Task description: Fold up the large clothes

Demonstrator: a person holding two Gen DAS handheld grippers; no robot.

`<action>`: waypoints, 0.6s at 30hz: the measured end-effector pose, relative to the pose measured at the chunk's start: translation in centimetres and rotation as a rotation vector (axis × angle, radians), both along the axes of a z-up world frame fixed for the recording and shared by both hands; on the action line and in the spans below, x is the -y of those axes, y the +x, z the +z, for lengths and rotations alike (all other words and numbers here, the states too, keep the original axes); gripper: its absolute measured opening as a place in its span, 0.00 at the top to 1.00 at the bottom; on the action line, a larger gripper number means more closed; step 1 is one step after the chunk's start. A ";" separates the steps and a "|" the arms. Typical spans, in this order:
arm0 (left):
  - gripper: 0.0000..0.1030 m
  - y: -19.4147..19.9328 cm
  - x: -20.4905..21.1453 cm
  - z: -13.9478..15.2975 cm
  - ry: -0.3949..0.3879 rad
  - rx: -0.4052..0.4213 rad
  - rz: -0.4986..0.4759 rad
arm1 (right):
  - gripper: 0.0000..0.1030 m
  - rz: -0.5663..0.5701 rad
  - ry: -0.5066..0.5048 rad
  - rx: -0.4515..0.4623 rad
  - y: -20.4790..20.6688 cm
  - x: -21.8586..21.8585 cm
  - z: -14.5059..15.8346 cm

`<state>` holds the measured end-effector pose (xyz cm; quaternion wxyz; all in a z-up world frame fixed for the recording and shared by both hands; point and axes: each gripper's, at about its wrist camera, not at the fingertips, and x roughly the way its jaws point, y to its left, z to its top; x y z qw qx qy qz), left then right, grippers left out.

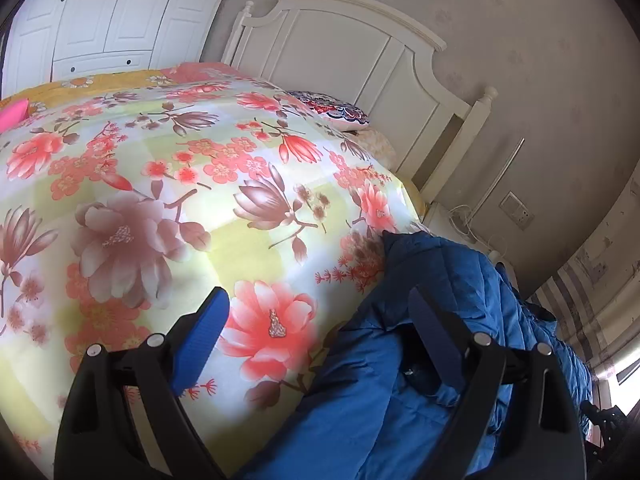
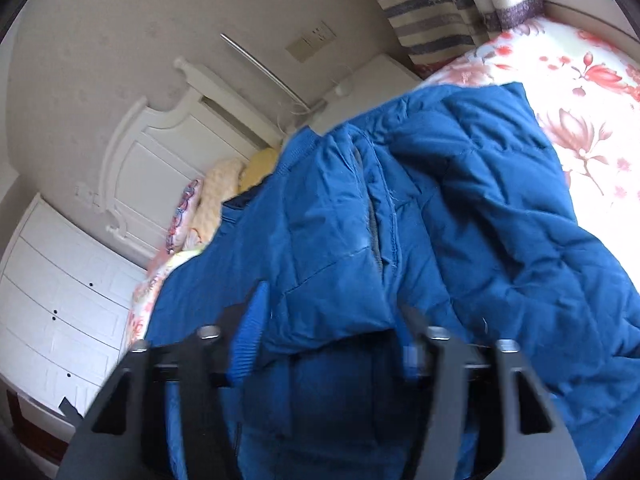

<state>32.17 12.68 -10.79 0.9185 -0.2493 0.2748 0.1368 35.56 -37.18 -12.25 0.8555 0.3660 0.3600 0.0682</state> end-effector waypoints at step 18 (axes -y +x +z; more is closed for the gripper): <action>0.12 -0.1 0.2 0.0 -0.003 -0.001 -0.003 | 0.80 -0.042 -0.062 0.038 -4.9 2.3 -0.1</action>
